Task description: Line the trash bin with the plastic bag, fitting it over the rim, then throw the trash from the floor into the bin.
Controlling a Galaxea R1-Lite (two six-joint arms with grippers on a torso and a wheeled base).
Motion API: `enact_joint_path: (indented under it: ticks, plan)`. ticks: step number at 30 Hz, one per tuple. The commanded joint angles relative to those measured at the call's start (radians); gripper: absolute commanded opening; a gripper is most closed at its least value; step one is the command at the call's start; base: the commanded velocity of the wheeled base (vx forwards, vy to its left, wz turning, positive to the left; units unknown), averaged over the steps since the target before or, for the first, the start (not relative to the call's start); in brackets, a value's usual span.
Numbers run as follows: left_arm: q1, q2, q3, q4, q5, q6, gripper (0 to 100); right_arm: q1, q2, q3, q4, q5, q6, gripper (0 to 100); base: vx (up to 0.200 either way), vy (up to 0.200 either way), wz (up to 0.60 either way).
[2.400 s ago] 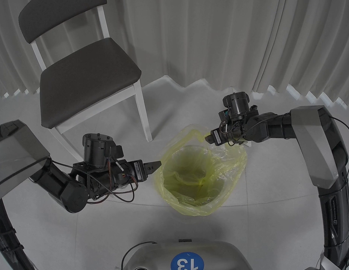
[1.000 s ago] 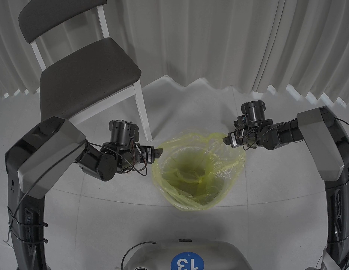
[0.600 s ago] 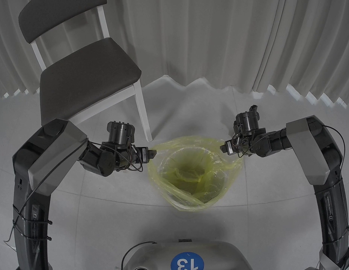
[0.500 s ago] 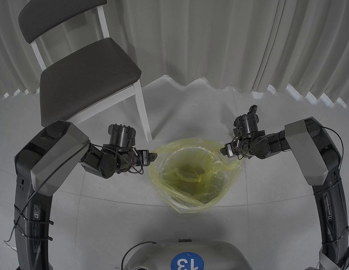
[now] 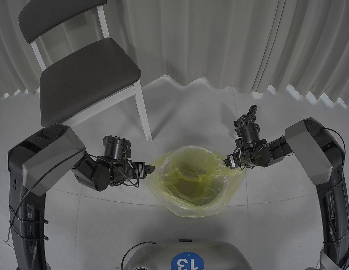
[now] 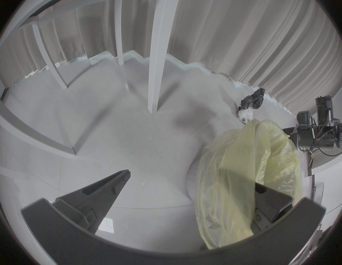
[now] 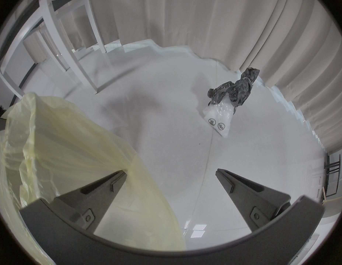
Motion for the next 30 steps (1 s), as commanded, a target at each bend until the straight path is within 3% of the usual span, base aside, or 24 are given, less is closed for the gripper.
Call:
enact_joint_path:
  ticks: [1, 10, 17, 30]
  plan:
    - [0.002, -0.066, 0.134, -0.116, -0.006, -0.014, 100, 0.006, -0.120, 0.117, -0.046, -0.002, -0.002, 100, 0.000, 0.000, 0.00]
    - [-0.010, -0.129, 0.258, -0.187, -0.029, -0.023, 100, 0.011, -0.240, 0.290, -0.077, -0.003, 0.001, 100, 0.000, 0.000, 0.00]
    - [-0.032, -0.126, 0.315, -0.207, -0.037, -0.020, 100, 0.038, -0.255, 0.476, -0.204, -0.003, -0.005, 100, 0.000, 0.000, 0.00]
    - [-0.042, -0.015, 0.315, -0.219, -0.046, 0.003, 100, 0.038, -0.191, 0.529, -0.236, 0.006, -0.008, 100, 0.000, 0.000, 0.00]
